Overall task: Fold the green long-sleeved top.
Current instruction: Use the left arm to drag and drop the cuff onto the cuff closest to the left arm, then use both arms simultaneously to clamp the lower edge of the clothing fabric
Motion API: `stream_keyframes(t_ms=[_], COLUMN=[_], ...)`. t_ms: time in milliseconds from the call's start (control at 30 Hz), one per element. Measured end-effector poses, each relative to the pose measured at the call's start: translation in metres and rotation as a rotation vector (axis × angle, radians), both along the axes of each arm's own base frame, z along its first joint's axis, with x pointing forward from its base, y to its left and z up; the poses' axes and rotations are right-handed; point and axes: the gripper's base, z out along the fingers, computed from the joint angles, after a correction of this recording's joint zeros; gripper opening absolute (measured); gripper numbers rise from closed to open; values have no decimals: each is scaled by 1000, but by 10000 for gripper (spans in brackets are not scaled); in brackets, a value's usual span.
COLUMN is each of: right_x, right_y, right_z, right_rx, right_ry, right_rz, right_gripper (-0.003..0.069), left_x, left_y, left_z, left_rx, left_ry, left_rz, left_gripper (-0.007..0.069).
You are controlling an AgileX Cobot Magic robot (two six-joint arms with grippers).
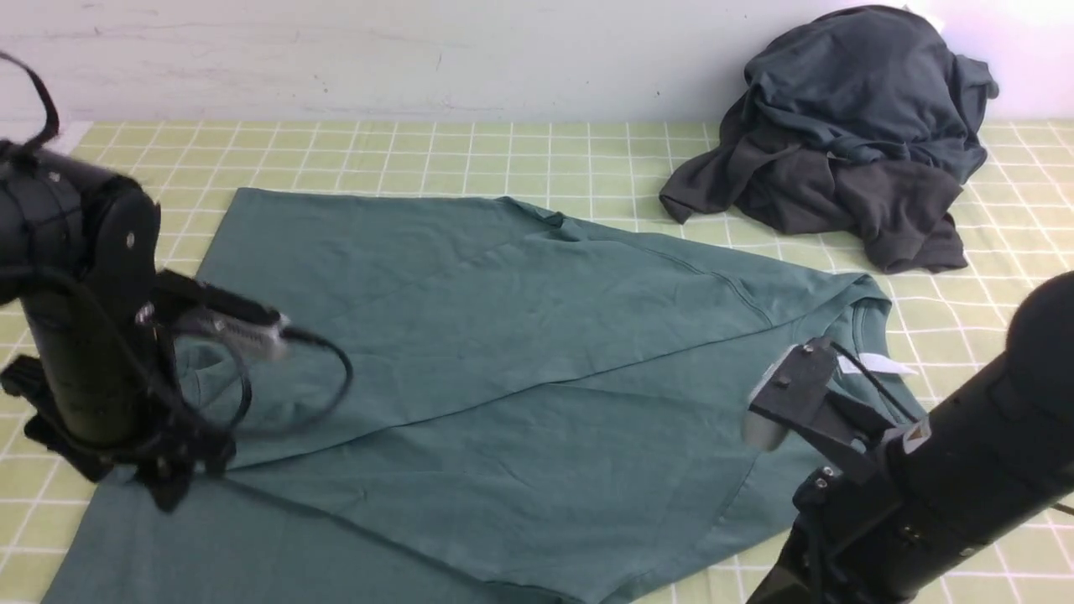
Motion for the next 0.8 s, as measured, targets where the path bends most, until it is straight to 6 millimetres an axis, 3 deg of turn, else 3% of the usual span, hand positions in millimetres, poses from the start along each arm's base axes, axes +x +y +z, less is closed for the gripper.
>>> stream_keyframes(t_ms=[33, 67, 100, 267, 533, 633, 800], right_x=[-3, -4, -7, -13, -14, -14, -13], right_y=[-2, -2, -3, -4, -3, -3, -3], right_z=[8, 10, 16, 29, 31, 31, 31], right_rx=[16, 19, 35, 80, 92, 92, 94], right_ry=[-34, -41, -65, -110, -116, -116, -128], right_rz=[3, 5, 9, 19, 19, 19, 11], right_gripper=[-14, -14, -14, -14, -14, -14, -14], left_x=[-21, -22, -39, -65, -73, -73, -81], left_y=[-6, -7, -7, 2, 12, 14, 14], left_z=[-2, -4, -3, -17, -43, -49, -61], left_rx=[-5, -5, 5, 23, 133, 169, 161], left_ry=[13, 22, 52, 159, 111, 78, 94], left_rz=[-175, -194, -366, -609, -794, -857, -892], left_gripper=[461, 462, 462, 462, 435, 386, 237])
